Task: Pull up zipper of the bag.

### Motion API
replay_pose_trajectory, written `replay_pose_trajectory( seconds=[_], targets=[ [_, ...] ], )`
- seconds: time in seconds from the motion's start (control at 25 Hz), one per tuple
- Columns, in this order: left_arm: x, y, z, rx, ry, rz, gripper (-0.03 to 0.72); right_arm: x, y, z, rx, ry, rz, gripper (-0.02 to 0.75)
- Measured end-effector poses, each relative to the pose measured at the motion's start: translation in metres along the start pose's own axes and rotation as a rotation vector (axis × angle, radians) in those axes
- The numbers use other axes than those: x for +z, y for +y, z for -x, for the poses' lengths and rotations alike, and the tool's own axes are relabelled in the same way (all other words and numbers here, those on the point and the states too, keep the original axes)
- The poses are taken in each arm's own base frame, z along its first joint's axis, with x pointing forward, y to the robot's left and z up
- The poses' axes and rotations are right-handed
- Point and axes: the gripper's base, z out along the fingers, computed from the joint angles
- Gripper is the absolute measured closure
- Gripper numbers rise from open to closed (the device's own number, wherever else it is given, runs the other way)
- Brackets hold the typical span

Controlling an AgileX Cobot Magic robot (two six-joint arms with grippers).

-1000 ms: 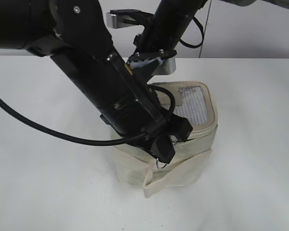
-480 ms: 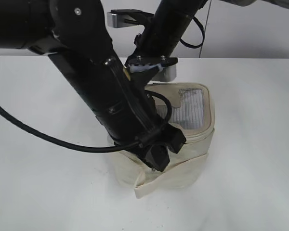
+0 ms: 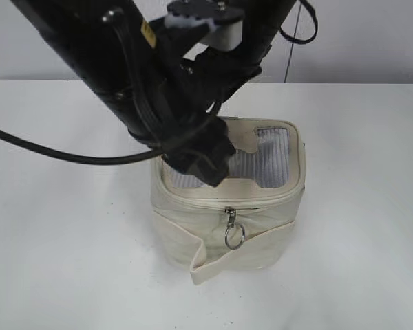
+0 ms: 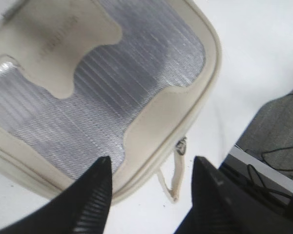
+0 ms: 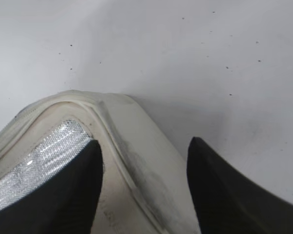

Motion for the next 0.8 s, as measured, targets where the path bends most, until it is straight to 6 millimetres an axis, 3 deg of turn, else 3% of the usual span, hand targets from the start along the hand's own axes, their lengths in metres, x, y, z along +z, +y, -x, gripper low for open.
replay_pose_trajectory(
  seconds=[0.2, 0.4, 0.6, 0.8],
  targets=[
    [-0.014, 0.031, 0.015, -0.049, -0.09, 0.069, 0.277, -0.039, -0.026, -0.008, 0.083, -0.067, -0.054, 0.297],
    [-0.017, 0.073, 0.032, -0.087, -0.156, 0.114, 0.205, -0.07, -0.046, -0.025, 0.158, -0.101, -0.096, 0.297],
    [-0.001, 0.096, 0.054, -0.029, -0.191, 0.048, 0.176, -0.087, -0.057, -0.058, 0.239, -0.072, -0.105, 0.297],
    [0.025, 0.104, 0.079, 0.059, -0.194, -0.054, 0.148, -0.094, -0.061, -0.089, 0.332, -0.032, -0.104, 0.297]
  ],
)
